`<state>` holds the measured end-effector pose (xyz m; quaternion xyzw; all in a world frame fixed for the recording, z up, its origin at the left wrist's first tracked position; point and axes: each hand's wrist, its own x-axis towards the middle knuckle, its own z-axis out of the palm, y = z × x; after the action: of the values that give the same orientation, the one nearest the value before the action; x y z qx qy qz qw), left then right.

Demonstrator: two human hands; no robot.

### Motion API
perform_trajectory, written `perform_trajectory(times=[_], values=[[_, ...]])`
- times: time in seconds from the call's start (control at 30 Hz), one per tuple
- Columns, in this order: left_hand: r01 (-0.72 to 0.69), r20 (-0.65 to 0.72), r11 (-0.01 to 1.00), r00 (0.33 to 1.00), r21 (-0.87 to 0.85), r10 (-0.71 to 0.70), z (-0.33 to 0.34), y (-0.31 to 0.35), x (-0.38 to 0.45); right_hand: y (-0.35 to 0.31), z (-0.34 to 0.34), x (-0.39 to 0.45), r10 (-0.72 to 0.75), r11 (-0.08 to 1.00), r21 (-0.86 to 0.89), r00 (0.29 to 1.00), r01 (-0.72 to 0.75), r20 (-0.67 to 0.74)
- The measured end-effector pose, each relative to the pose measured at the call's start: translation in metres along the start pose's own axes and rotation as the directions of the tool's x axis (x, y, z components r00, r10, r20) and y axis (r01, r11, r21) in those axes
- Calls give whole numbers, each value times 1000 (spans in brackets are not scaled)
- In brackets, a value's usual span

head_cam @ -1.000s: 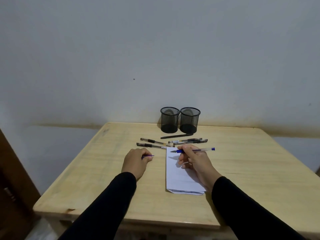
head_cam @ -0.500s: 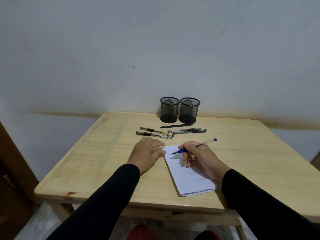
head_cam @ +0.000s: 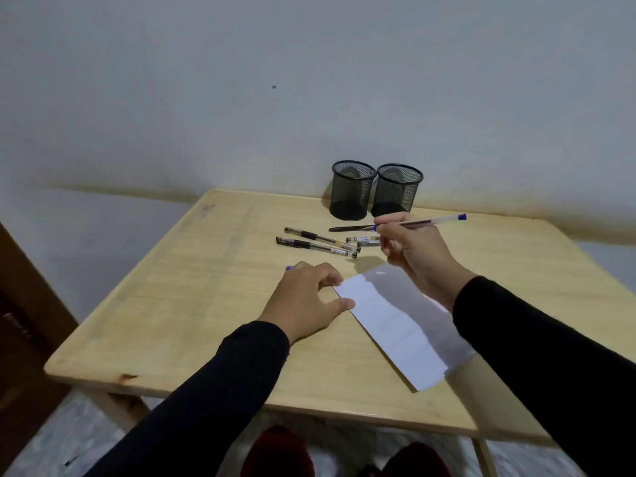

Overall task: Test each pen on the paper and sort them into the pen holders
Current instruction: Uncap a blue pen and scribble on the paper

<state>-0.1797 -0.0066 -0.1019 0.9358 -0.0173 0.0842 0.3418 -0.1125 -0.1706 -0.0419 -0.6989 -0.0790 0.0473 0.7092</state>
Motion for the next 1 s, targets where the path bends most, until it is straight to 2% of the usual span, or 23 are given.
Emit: perform_trajectory(times=[0.07,0.13,0.23,0.43,0.6,1.0], values=[[9,-9,1000,1000,-20,-9,1,-2,0,16,14,-2,6,1000,-19,999,-7,-40],[19,-29,999,999,-44,-21,1,-4,1,35,20,-7,-18,993,-114,998,10,-65],[29,-54,999,998,-29,-31,2,-6,3,50,20,-13,-82,949,-308,997,74,-13],[90,-87,994,992,-61,-95,4,-13,7,54,20,-11,-141,887,-435,988,157,71],[74,-95,996,992,-50,-79,4,-11,8,55,22,-11,-158,841,-507,982,188,104],[48,-102,998,993,-38,-52,4,-11,9,55,23,-11,-175,793,-553,965,255,193]])
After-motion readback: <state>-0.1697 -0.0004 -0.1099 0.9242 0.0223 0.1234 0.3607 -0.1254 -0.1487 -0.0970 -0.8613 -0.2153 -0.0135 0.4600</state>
